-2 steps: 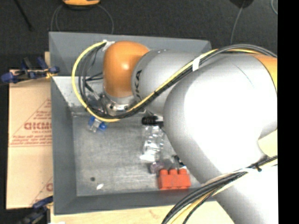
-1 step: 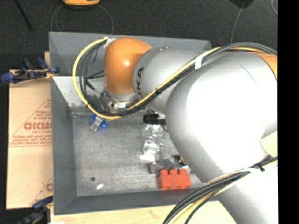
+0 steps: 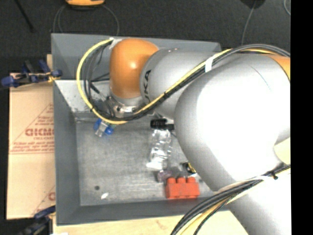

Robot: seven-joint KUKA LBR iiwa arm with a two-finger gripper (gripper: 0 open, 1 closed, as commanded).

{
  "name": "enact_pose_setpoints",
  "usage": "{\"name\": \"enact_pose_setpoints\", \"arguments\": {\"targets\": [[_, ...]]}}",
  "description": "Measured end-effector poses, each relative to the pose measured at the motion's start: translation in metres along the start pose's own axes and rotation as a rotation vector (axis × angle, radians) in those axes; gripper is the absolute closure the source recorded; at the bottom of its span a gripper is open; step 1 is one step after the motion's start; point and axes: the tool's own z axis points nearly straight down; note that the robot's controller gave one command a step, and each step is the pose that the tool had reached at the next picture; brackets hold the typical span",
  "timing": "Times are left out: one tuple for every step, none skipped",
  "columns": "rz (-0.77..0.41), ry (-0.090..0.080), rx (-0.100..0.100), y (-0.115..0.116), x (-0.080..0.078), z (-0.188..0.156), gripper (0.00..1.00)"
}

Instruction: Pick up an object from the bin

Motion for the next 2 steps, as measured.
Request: {"name": "enact_pose_setpoints", "arguments": {"targets": [[0.001, -0.001, -0.002, 0.000, -0.002, -0.017, 1.00], [0.000, -0.002, -0.007, 0.002, -0.005, -0.093, 1.00]]}}
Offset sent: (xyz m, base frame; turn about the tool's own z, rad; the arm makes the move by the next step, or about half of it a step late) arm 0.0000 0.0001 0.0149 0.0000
